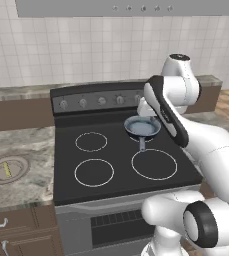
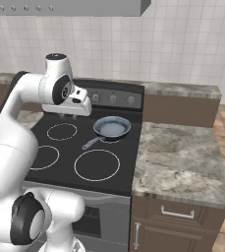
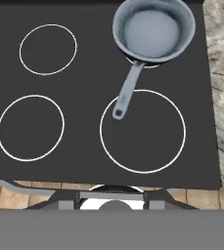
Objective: Pick up the butter stick and place it in the pan. Then turn on the burner for the pan.
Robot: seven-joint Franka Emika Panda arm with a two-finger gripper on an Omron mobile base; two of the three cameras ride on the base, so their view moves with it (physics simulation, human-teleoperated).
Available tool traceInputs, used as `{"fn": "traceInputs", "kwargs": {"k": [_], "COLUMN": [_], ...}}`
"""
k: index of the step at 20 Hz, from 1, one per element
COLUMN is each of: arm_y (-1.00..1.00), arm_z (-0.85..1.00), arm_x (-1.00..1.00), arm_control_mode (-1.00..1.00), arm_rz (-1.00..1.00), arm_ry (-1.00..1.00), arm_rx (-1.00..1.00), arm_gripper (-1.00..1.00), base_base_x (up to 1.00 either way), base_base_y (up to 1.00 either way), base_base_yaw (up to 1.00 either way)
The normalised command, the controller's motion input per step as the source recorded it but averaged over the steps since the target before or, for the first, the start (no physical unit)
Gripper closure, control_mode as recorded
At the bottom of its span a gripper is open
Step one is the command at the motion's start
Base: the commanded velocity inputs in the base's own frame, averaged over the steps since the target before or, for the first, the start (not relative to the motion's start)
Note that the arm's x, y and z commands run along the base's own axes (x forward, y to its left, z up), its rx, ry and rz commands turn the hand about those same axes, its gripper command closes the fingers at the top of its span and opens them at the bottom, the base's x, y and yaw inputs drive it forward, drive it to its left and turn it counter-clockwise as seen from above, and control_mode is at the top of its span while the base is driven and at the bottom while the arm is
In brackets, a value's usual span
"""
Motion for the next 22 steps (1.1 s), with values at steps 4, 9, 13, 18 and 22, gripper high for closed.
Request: {"fn": "traceInputs", "kwargs": {"k": [4,9,13,18,22], "arm_y": [0.2,0.53,0.58,0.6,0.46], "arm_z": [0.0,0.0,0.0,0.0,-0.03], "arm_x": [0.0,0.0,0.0,0.0,0.0], "arm_control_mode": [-1.0,-1.0,-1.0,-1.0,-1.0], "arm_rz": [0.0,0.0,0.0,0.0,0.0], "arm_ry": [0.0,0.02,0.04,0.02,0.01], "arm_rx": [0.0,0.0,0.0,0.0,0.0], "arm_gripper": [-1.0,-1.0,-1.0,-1.0,-1.0], "base_base_x": [0.0,0.0,0.0,0.0,0.0], "base_base_y": [0.0,0.0,0.0,0.0,0.0], "base_base_yaw": [0.0,0.0,0.0,0.0,0.0]}}
